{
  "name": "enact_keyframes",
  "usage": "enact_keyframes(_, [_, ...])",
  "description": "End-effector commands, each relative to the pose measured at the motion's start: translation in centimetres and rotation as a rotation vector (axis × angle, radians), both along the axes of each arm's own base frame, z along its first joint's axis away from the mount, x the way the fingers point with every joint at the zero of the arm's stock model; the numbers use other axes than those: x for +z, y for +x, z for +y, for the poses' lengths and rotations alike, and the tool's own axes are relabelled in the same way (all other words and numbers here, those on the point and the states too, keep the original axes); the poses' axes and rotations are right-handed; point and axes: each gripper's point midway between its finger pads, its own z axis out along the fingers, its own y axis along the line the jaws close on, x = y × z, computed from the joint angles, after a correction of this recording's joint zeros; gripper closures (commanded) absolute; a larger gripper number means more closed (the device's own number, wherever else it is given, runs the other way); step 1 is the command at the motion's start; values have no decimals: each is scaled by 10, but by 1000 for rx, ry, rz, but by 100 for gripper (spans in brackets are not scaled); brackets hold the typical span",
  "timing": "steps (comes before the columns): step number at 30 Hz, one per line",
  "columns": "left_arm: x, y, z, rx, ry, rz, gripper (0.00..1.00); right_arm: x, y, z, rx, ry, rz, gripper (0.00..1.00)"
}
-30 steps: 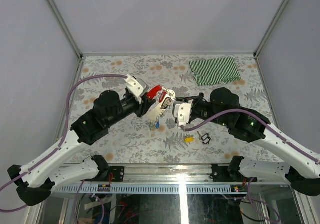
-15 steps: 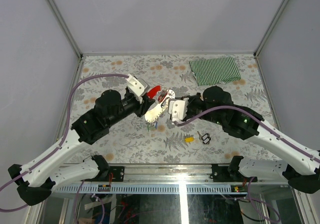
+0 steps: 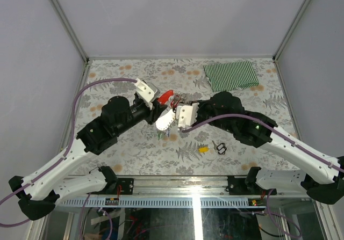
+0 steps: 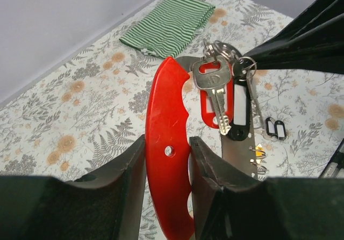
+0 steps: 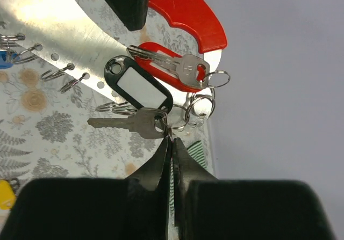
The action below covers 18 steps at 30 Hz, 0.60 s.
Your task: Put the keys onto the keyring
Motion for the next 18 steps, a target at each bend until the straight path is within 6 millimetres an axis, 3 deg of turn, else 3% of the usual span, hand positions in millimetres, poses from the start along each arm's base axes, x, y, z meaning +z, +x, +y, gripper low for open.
enact_keyframes(1, [34, -8, -6, -46, -109, -60, 91, 33, 29, -23, -110, -64, -269, 100])
enact_keyframes(9, [35, -15, -15, -93, -155, -43, 86, 63, 39, -23, -72, -157, -584, 100])
enact_keyframes(14, [40, -19, -14, -108, -178, -53, 83, 91, 30, -22, -30, -127, -724, 100])
enact_keyframes(18, [53, -26, -10, -128, -206, -95, 70, 102, 19, -25, 21, -152, -834, 100])
